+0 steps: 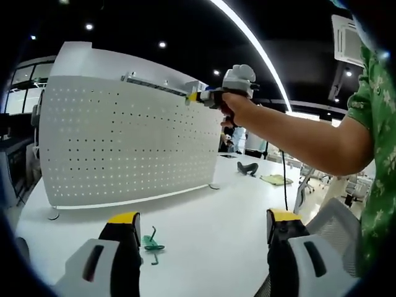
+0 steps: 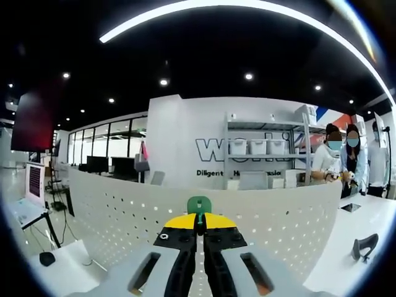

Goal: Insert the hook assembly into the mounting plate slot until the hook locks in place.

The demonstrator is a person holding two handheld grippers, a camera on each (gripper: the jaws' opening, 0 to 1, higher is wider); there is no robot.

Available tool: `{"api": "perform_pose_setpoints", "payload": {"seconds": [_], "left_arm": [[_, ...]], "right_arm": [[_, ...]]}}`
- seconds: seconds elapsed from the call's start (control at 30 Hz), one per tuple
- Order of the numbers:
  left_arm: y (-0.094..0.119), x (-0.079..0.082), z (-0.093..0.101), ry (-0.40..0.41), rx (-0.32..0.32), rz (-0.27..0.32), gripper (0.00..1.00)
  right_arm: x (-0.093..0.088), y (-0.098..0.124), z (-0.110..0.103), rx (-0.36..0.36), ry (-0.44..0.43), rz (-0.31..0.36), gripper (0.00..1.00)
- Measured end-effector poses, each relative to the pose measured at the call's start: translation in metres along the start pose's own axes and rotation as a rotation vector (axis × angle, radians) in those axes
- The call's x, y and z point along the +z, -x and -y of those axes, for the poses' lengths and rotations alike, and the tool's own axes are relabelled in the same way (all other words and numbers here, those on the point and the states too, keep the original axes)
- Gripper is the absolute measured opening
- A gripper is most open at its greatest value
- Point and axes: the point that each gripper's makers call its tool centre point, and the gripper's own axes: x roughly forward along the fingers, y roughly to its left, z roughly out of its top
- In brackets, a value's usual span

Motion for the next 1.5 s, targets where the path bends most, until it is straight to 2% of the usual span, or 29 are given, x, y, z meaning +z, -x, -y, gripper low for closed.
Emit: {"api": "perform_pose_setpoints", "payload": {"seconds": [0.17, 0.8, 1.5], "left_arm": [[-0.001, 0.004, -0.003, -0.001, 0.000, 0.005, 0.86], [-0.006, 0.013, -0.020, -0.020, -0.007, -0.001, 0.86], [-0.008, 0.010, -0.023, -0.013, -0.005, -0.010, 0.85]], "right_arm": [[0.004, -0.006, 0.001, -0.002, -0.001, -0.008, 0.01], [-0.014, -0.033, 0.001, -0.023, -0.019, -0.040, 0.01], [-0.018, -0.040, 0.008, -0.032, -0.048, -0.053, 0.01]]}}
